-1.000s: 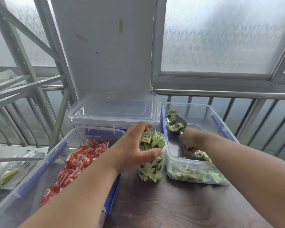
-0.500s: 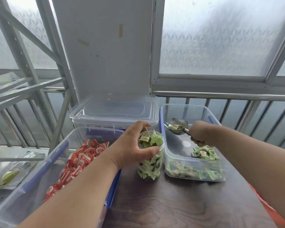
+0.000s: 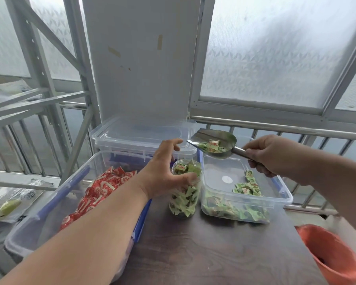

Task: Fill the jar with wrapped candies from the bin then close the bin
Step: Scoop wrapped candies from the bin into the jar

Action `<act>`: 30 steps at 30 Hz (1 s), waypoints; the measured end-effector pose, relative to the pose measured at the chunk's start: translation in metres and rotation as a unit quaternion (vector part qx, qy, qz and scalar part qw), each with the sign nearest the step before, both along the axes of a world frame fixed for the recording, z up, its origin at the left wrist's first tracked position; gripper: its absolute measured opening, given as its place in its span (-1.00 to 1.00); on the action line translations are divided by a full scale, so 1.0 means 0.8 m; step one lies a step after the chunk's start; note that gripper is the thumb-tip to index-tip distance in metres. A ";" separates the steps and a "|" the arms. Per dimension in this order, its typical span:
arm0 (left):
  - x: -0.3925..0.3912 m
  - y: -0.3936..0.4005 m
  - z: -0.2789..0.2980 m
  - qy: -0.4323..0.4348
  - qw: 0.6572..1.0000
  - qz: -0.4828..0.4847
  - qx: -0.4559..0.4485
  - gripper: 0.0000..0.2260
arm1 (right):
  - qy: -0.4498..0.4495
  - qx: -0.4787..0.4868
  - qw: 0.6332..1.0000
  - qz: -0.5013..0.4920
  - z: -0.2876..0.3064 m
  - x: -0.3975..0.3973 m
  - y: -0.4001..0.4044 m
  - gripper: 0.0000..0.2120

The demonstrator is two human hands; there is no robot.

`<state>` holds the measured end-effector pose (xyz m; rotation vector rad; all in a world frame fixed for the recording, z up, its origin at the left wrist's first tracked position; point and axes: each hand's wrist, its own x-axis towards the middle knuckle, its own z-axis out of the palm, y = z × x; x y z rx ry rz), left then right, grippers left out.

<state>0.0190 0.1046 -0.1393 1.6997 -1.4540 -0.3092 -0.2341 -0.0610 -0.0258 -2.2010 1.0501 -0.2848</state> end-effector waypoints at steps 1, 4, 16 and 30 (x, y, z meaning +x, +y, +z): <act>0.000 0.000 0.000 -0.007 1.000 0.004 -0.015 -0.13 | 0.008 -0.019 1.000 0.005 0.003 0.001 0.009 -0.70; -0.002 0.000 0.004 -0.077 0.995 0.011 -0.063 -0.17 | 0.044 -0.093 0.994 0.028 0.010 0.004 0.034 -0.74; -0.009 -0.006 0.016 -0.183 0.976 -0.040 -0.109 -0.62 | 0.047 -0.166 0.985 0.017 0.008 0.005 0.067 -0.79; -0.003 -0.002 0.018 -0.146 0.977 -0.046 -0.147 -0.82 | -0.049 -0.057 0.995 -0.069 -0.036 -0.020 0.016 -0.75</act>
